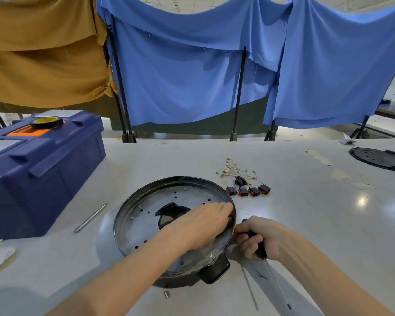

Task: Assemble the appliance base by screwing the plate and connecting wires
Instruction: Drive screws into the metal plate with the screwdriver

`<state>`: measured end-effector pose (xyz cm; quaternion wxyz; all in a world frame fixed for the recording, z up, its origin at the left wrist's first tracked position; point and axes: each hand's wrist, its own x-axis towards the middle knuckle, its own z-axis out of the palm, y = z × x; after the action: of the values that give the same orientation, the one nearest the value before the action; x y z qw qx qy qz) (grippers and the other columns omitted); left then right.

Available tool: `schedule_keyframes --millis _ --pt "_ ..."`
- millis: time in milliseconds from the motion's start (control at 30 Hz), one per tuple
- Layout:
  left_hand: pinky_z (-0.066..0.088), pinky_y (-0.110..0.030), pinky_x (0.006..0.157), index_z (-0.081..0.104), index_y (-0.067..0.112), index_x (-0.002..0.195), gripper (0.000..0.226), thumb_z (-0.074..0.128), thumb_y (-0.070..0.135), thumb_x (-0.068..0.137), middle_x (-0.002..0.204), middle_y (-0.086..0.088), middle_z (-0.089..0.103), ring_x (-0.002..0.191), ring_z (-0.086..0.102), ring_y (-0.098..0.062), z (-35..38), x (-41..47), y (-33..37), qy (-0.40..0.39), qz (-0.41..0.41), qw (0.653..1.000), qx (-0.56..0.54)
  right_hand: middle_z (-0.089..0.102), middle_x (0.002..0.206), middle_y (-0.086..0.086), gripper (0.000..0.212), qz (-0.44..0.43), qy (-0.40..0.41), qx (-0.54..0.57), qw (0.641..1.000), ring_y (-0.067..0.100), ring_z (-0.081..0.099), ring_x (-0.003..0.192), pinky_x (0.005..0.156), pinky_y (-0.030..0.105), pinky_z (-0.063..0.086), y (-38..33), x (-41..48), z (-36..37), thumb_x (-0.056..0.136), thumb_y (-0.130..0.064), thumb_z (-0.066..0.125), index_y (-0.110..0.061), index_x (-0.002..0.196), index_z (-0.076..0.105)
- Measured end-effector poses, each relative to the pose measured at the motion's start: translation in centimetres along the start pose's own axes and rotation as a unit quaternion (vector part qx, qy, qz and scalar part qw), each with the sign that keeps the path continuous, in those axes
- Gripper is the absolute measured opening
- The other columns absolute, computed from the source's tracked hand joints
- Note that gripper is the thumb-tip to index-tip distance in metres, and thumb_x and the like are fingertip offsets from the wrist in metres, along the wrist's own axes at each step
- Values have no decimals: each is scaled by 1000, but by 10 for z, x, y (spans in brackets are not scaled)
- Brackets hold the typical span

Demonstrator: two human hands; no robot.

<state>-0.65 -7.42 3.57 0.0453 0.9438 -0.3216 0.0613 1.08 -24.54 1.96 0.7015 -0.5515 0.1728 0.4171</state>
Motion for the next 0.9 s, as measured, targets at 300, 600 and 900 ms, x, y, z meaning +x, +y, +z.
schedule_keyframes --millis 300,600,900 --pt "26 -29 70 24 22 93 14 29 21 106 100 -7 50 77 29 -15 4 0 -1 -4 3 1000 -1 36 47 3 45 -5 -3 61 998 6 22 24 27 13 28 1 -15 4 91 0 49 6 47 58" --pt "27 -27 70 26 22 92 16 34 17 105 94 -2 44 78 31 -14 9 1 -2 0 11 1000 -13 40 47 4 18 -140 130 -41 981 9 21 28 30 16 26 -13 -17 4 93 -8 62 10 94 65" --pt "29 -23 57 37 23 92 23 60 29 95 81 14 41 75 44 -11 -8 8 -15 -85 -70 978 -175 46 37 -8 30 -334 139 -350 864 15 33 29 33 17 30 -28 9 11 95 -18 56 -35 120 51"
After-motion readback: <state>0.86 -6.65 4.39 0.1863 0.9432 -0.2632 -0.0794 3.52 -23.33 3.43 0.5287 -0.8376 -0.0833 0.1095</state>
